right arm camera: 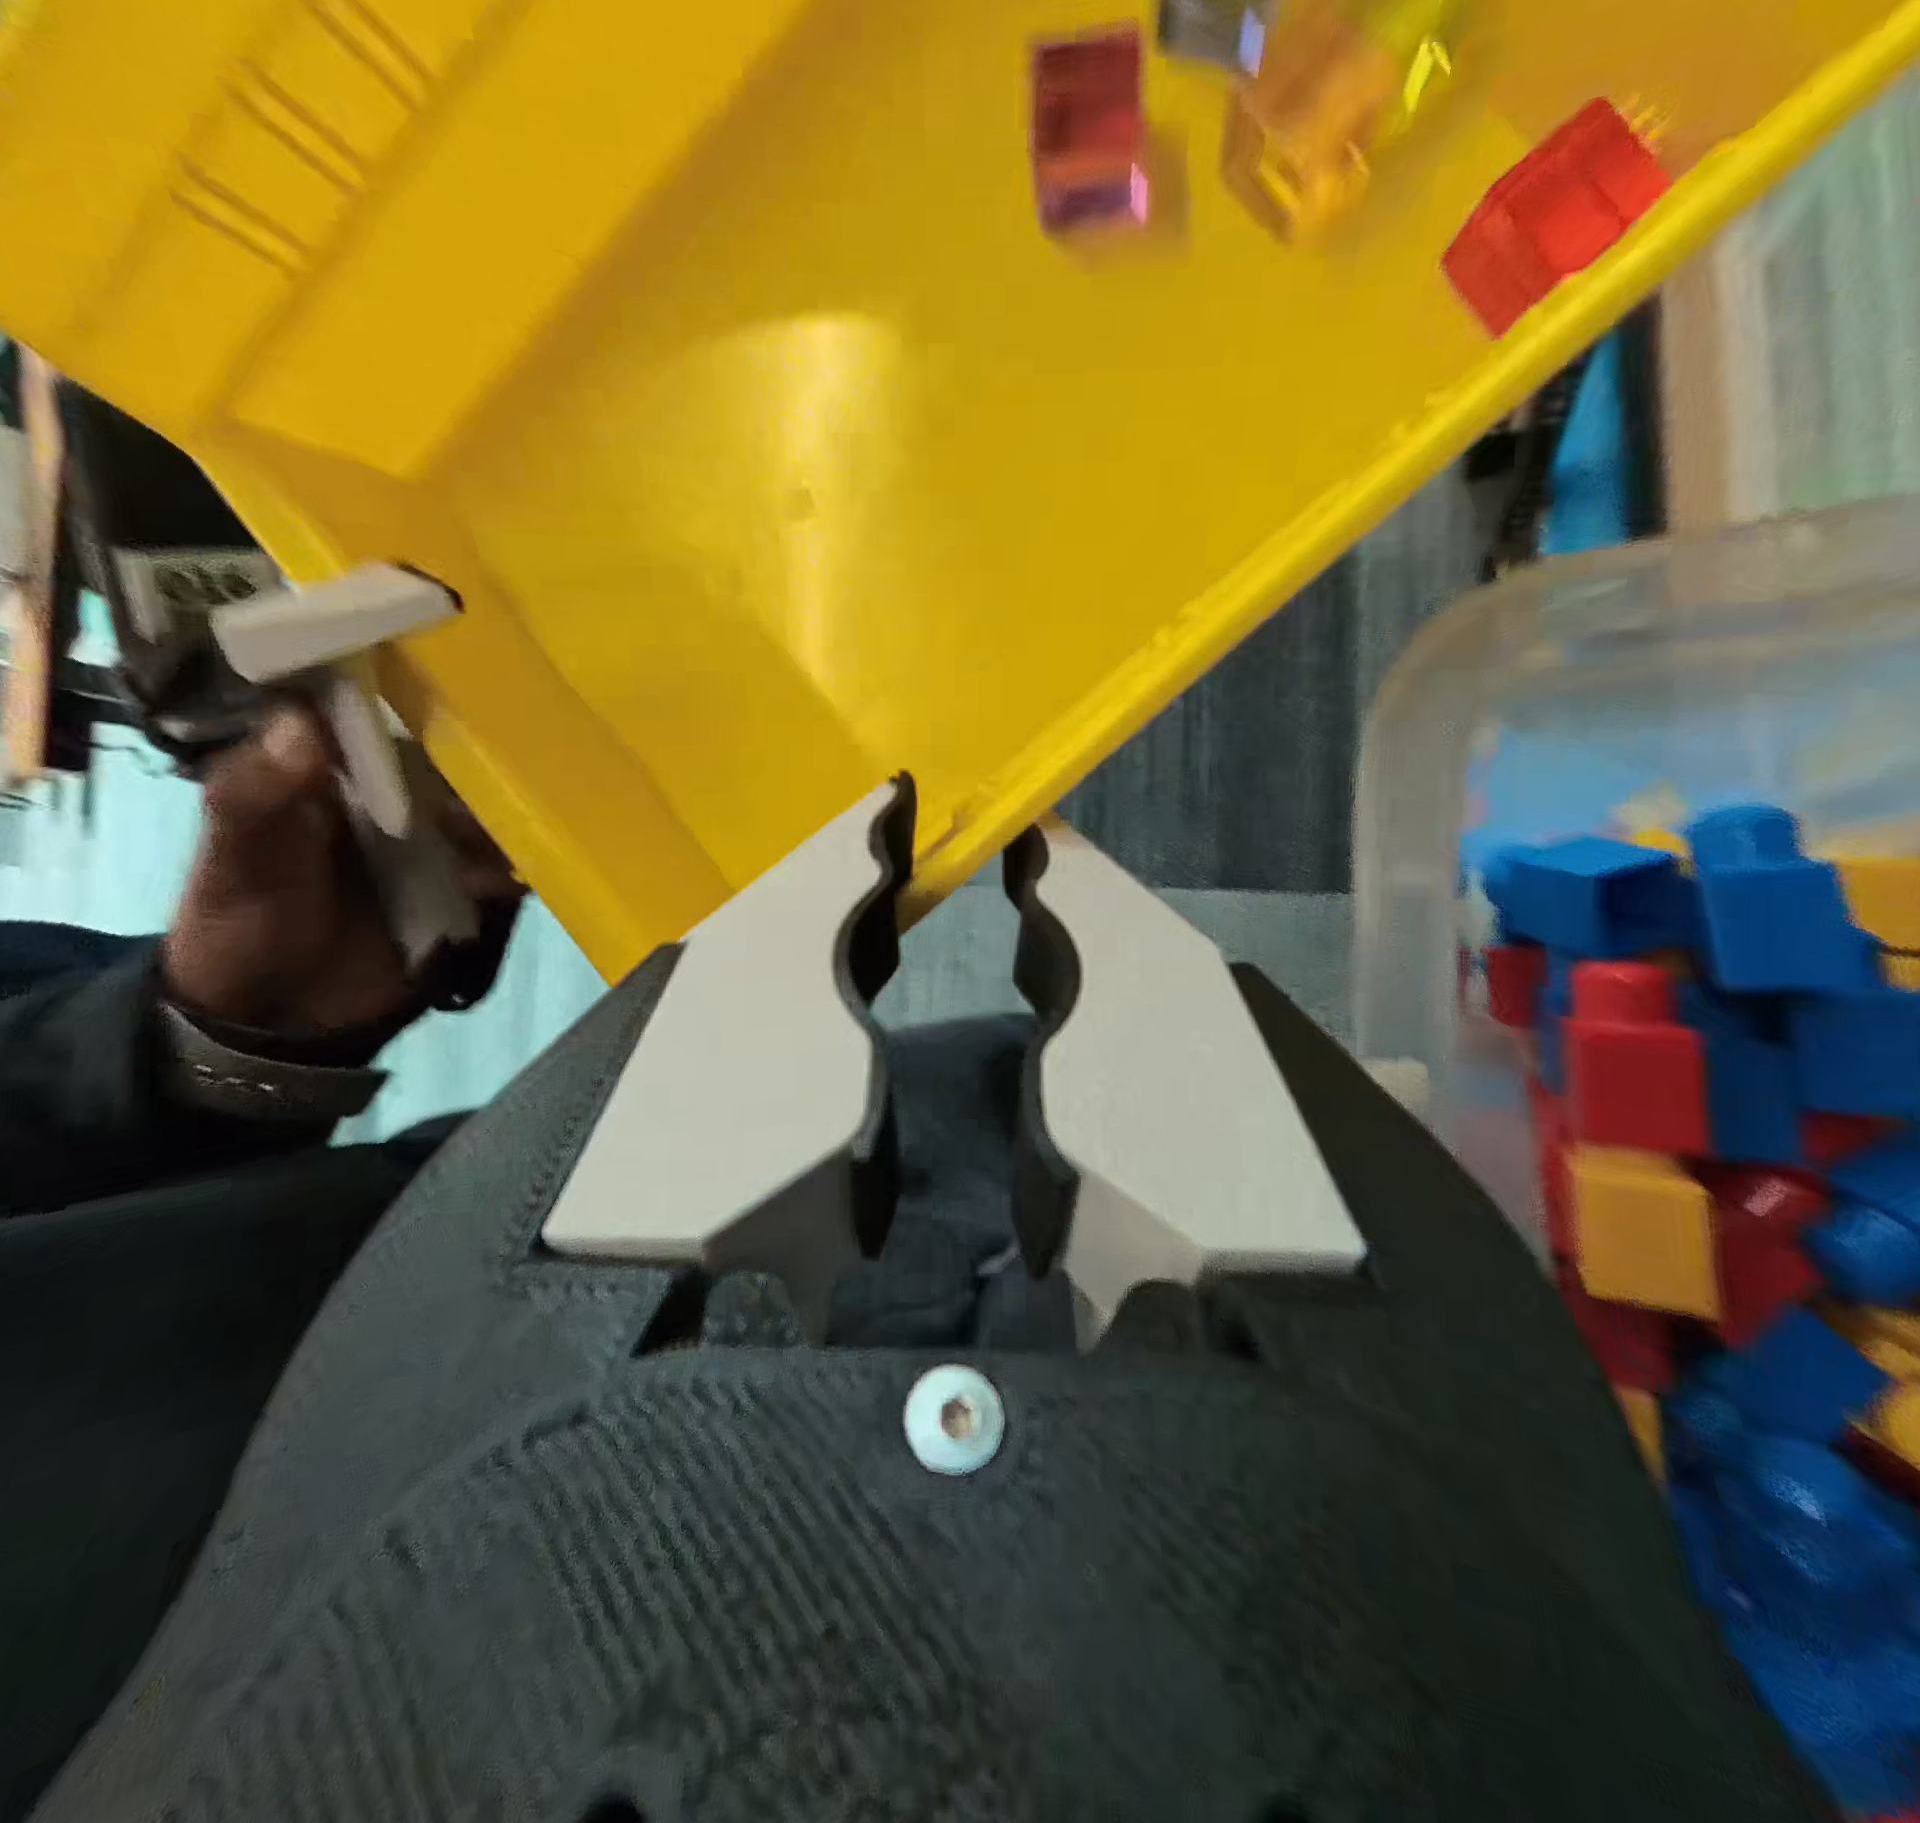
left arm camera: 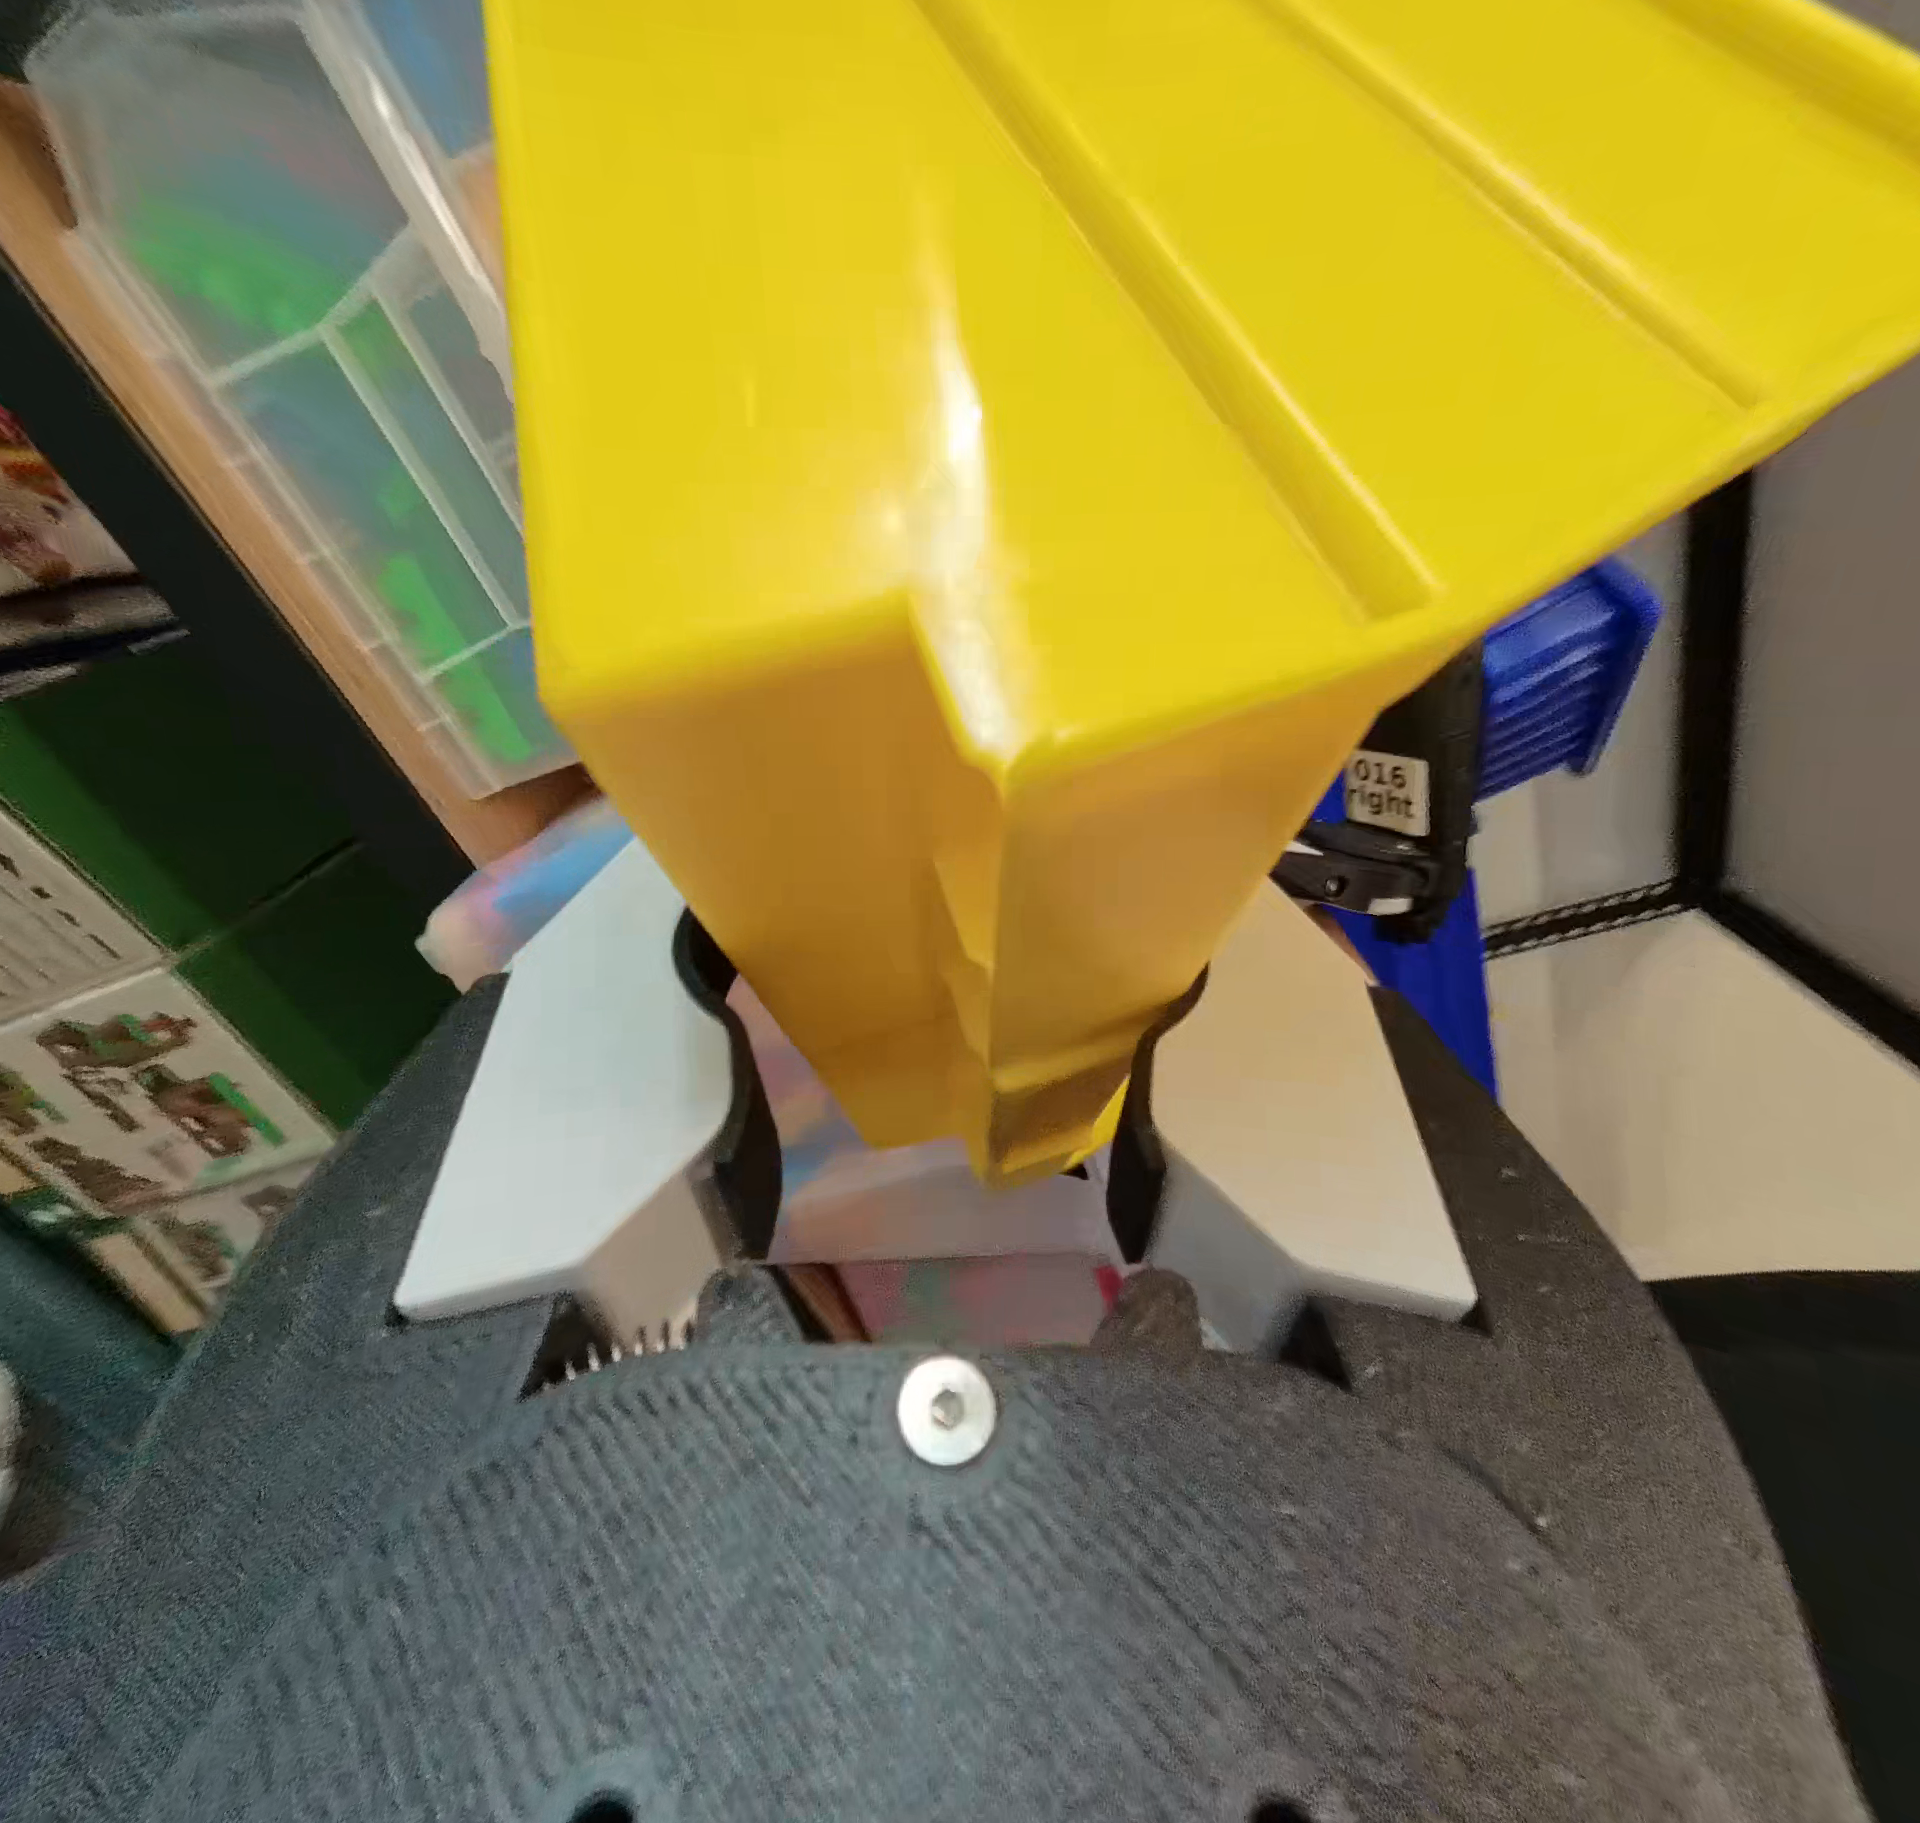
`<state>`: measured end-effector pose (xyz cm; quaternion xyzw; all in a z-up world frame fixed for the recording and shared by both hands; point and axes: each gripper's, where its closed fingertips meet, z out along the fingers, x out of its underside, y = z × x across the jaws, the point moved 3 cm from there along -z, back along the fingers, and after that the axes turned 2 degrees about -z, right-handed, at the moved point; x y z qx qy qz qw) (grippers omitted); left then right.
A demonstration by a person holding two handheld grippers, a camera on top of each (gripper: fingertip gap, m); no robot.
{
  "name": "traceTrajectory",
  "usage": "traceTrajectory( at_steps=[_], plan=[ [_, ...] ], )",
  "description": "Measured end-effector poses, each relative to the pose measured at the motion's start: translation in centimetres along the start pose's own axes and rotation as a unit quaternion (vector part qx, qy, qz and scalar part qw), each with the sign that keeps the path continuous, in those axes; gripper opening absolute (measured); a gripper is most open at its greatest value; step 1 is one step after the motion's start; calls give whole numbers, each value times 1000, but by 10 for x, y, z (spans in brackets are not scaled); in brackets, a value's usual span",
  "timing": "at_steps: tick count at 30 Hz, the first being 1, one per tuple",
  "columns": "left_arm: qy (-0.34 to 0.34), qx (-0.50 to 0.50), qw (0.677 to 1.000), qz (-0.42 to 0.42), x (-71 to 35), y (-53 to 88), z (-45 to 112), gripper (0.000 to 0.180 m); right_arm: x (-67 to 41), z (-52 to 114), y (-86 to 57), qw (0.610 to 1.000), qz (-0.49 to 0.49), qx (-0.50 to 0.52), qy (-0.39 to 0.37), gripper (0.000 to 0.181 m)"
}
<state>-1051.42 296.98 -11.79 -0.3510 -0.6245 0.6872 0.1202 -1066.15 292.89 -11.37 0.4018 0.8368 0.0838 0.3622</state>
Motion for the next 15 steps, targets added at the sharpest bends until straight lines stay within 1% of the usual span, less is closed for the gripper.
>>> traceTrajectory(
  at_steps=[1,4,8,12,15],
  plan=[
    [-4,2,1000,-13,0,4,-5,75,-4,5,3,1000,5,-10,-3,14],
    [-23,-13,999,-23,1,15,-19,75,-9,23,9,998,-43,5,39,13],
    [-80,-18,995,-53,-17,27,-48,74,-24,48,33,996,-67,-24,46,14],
    [-126,-24,991,-42,-46,28,-91,74,-48,77,76,991,-114,-59,37,16],
    [-161,-43,986,-15,-66,22,-129,73,-64,98,111,984,-148,-98,26,17]
  ],
)
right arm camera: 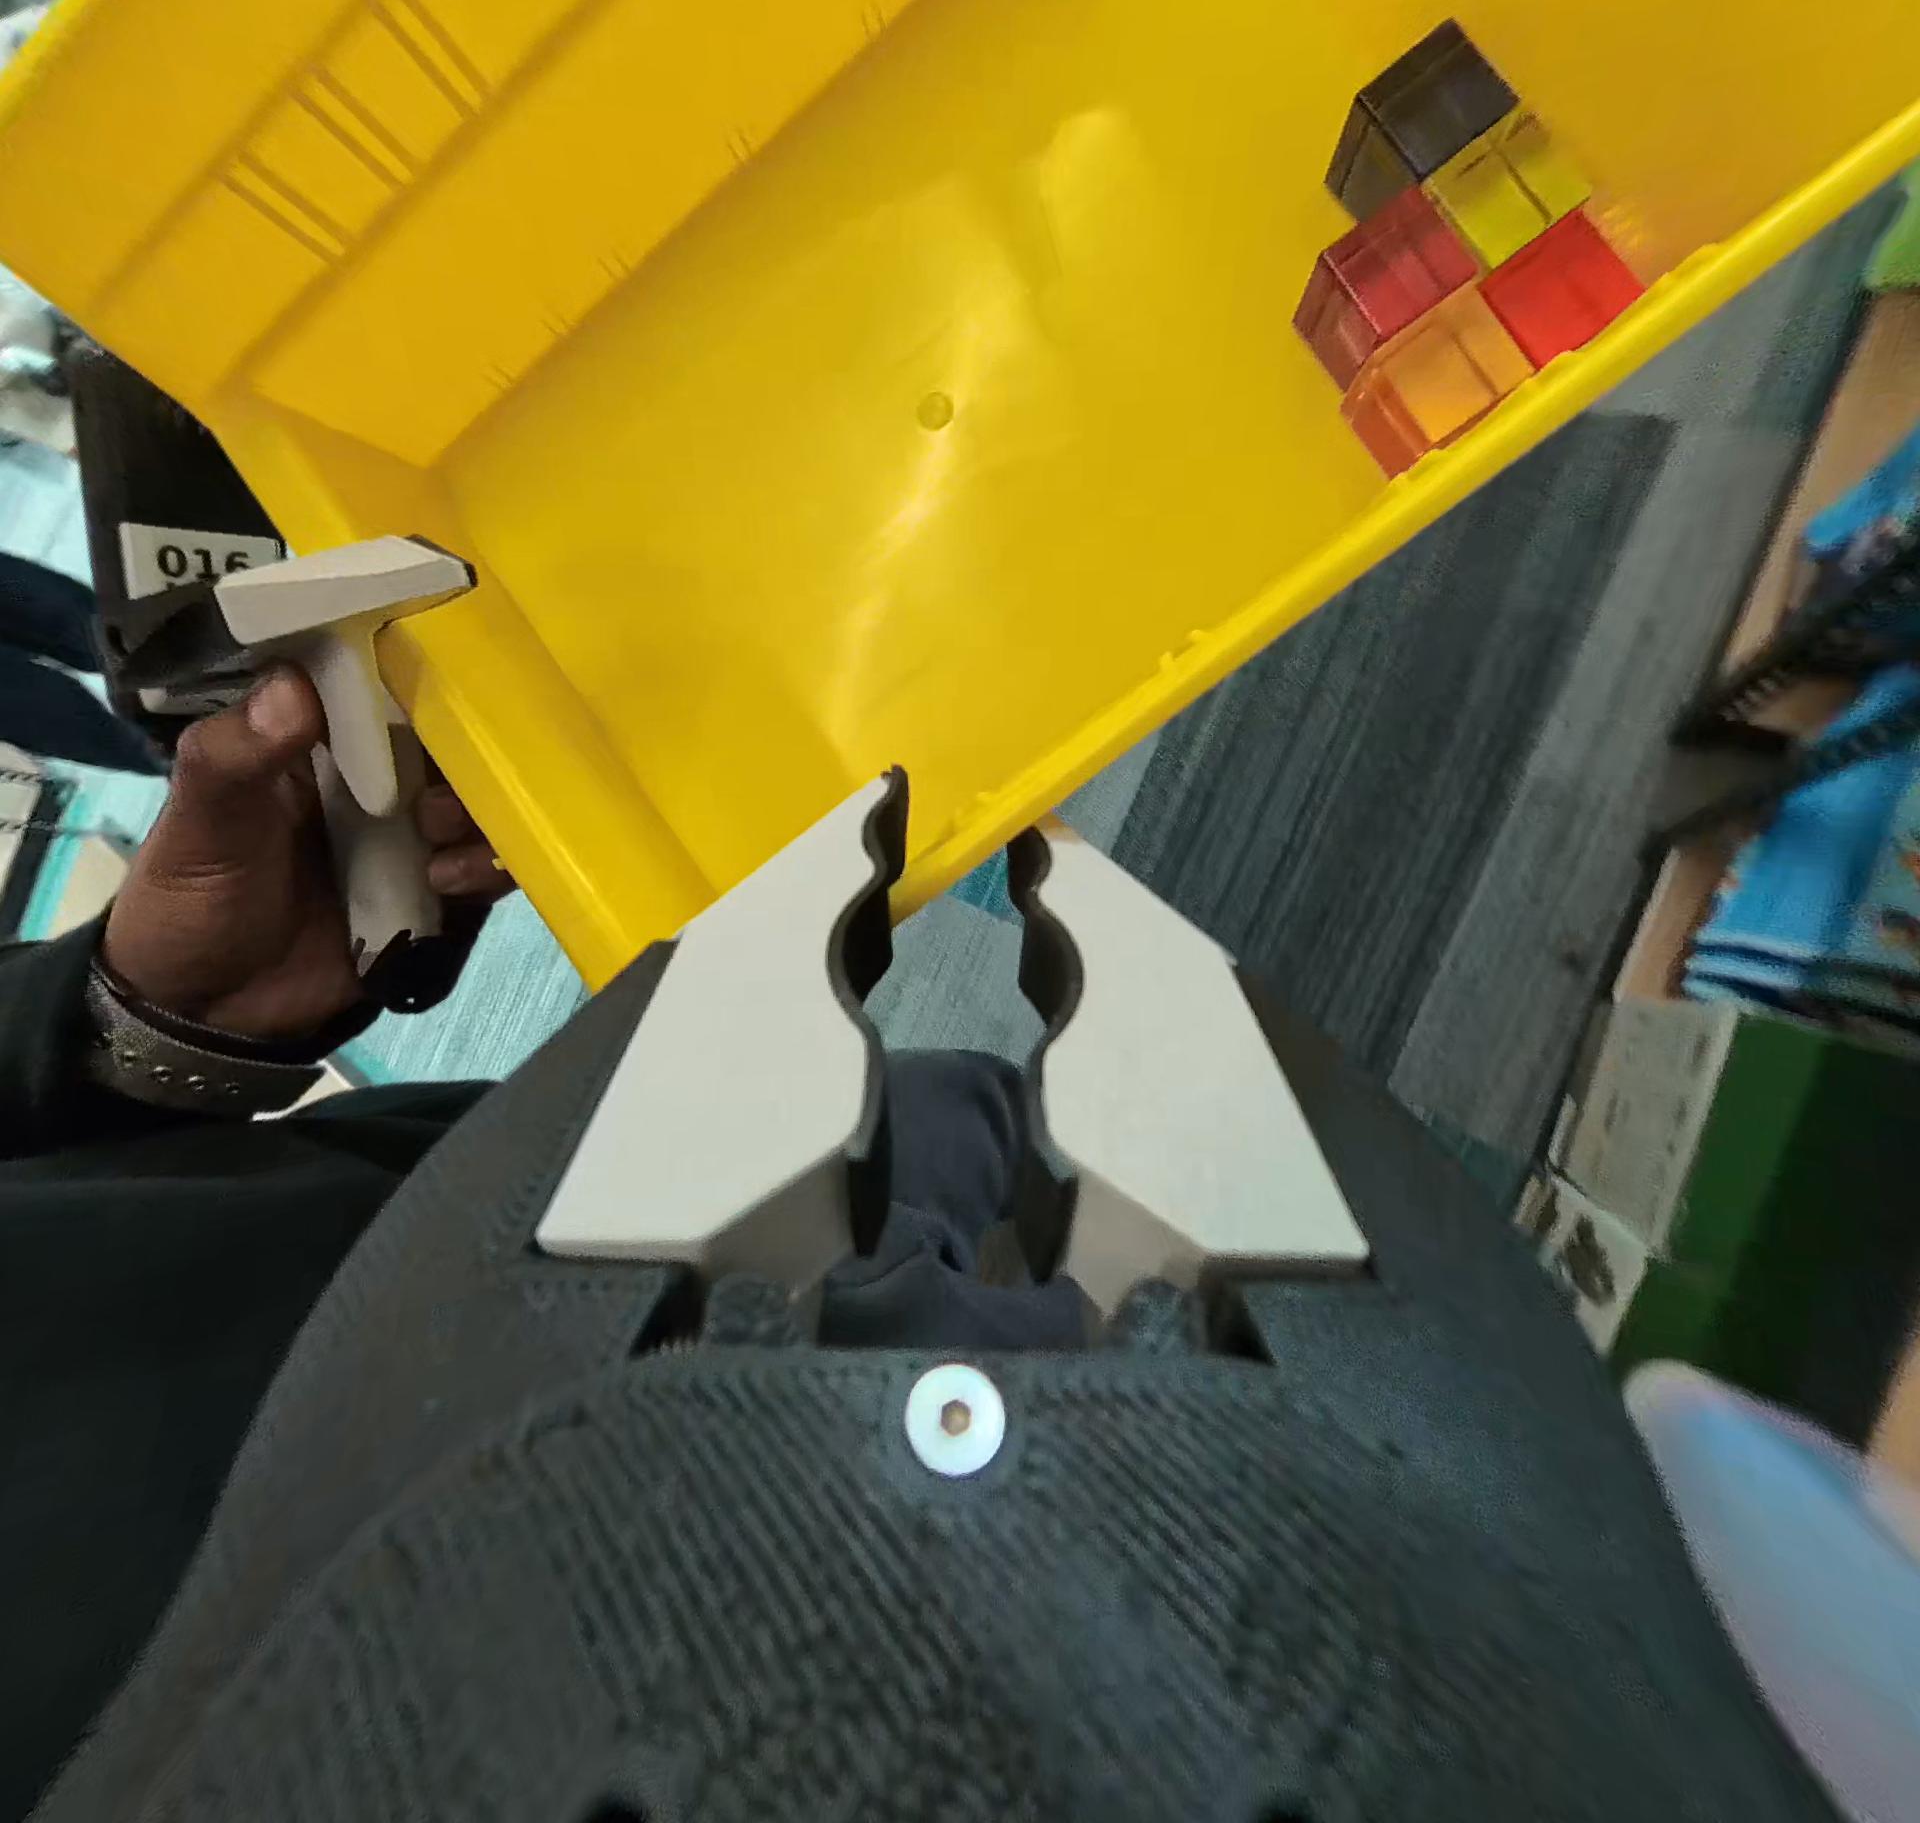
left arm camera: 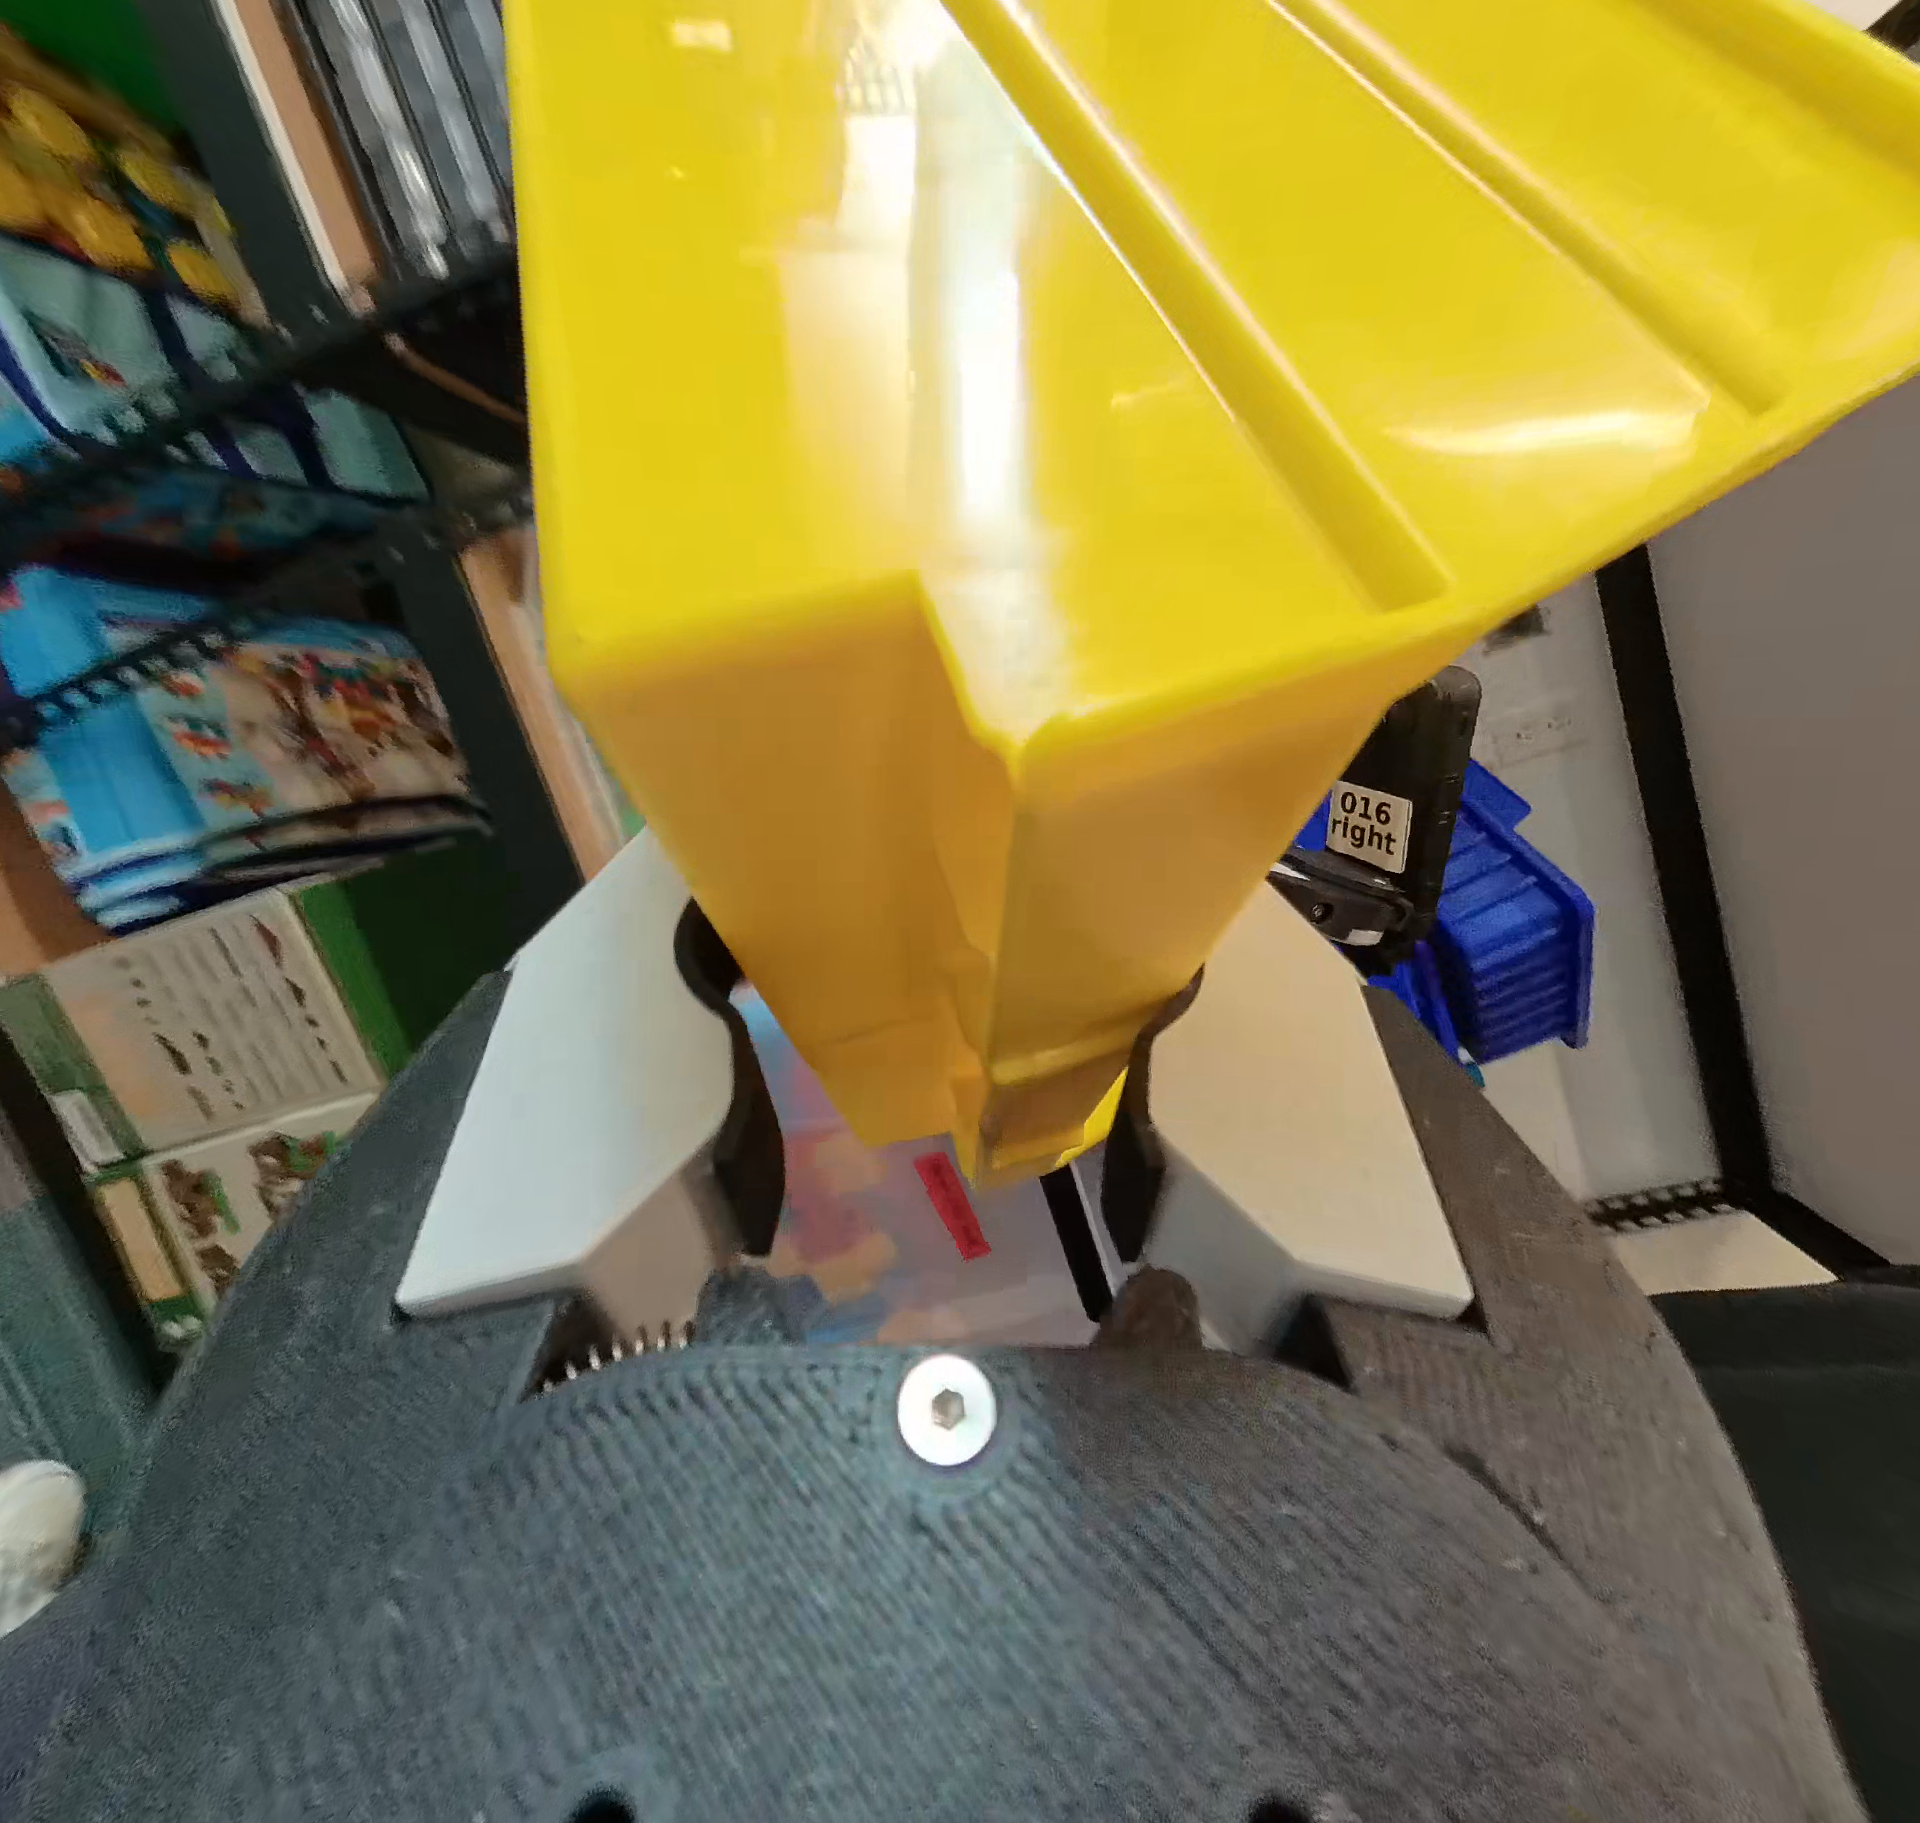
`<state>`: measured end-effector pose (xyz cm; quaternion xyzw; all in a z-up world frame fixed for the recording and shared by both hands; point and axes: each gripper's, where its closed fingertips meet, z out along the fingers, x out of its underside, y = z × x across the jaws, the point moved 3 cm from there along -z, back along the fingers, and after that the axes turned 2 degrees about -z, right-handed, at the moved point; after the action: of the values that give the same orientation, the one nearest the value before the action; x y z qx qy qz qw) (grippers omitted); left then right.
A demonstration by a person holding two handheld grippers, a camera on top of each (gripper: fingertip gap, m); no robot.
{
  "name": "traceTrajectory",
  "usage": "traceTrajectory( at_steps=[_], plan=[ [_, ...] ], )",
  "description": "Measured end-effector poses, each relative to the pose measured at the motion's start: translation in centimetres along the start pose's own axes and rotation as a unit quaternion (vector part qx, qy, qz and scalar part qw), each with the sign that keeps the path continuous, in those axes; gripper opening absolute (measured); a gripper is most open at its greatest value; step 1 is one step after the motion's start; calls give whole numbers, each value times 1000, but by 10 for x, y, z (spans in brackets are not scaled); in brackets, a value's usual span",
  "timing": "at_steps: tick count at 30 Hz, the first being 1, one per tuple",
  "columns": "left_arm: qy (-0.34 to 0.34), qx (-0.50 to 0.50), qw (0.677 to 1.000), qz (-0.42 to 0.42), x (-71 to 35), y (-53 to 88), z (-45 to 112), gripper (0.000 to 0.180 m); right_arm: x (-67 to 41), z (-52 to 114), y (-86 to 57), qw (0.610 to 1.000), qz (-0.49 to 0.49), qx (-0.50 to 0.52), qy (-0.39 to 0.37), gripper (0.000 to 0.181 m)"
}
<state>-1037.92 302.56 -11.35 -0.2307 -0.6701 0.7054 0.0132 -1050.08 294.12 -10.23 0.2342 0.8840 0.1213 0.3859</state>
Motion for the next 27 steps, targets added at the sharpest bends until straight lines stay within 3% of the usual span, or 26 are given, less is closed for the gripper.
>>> traceTrajectory(
  at_steps=[8,13,17,21,27],
  plan=[
    [-171,-86,980,53,-41,-14,-99,74,-51,73,79,982,-105,-157,30,17],
    [-320,-145,935,50,-29,-25,-165,74,-61,110,141,938,-206,-264,90,17],
    [-401,-198,893,47,-3,-34,-200,74,-50,128,181,895,-262,-333,140,17],
    [-452,-216,865,18,15,-32,-229,74,-36,144,211,866,-286,-369,180,17],
    [-446,-241,862,-4,9,-14,-271,74,-19,181,242,857,-279,-369,228,18]
  ],
)
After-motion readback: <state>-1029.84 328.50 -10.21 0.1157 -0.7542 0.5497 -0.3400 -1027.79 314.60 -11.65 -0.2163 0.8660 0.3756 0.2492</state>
